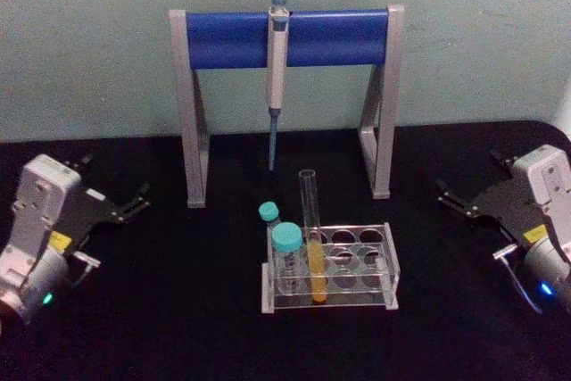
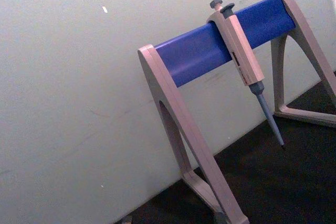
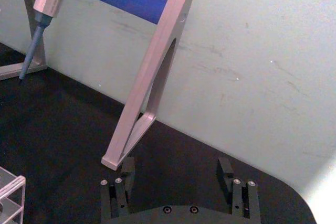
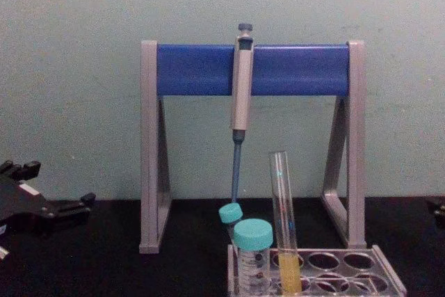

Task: Pick up the test tube from the test tube rack, shake it, then place it back into the test tube rack.

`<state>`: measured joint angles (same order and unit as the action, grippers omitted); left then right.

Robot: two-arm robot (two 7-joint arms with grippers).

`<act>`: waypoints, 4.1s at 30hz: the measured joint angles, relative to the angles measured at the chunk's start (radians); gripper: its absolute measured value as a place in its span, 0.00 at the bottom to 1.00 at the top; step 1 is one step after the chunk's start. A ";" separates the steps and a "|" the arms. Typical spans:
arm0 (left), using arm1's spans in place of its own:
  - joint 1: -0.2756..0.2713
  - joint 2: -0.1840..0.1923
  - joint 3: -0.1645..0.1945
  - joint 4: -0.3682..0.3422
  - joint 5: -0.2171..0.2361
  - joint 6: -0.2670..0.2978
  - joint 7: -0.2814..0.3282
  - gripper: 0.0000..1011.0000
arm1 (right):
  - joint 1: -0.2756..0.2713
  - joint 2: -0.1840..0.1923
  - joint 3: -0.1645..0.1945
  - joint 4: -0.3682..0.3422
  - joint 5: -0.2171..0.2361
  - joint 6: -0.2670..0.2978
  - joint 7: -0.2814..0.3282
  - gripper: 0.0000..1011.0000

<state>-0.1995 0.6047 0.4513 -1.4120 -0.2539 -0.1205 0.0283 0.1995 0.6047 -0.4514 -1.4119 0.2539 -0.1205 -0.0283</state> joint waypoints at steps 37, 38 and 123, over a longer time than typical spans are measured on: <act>0.000 0.000 0.000 0.000 0.000 0.000 0.000 0.99 | -0.073 0.001 0.064 -0.114 0.046 0.017 0.050 0.99; 0.000 0.000 0.000 0.000 0.000 0.000 0.000 0.99 | -0.079 0.002 0.068 -0.126 0.053 0.021 0.055 0.99; 0.000 0.000 0.000 0.000 0.000 0.000 0.000 0.99 | -0.010 -0.215 0.006 -0.201 0.137 0.336 0.386 0.99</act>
<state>-0.1996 0.6047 0.4514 -1.4120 -0.2539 -0.1205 0.0283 0.1891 0.3896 -0.4454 -1.6132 0.3912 0.2157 0.3572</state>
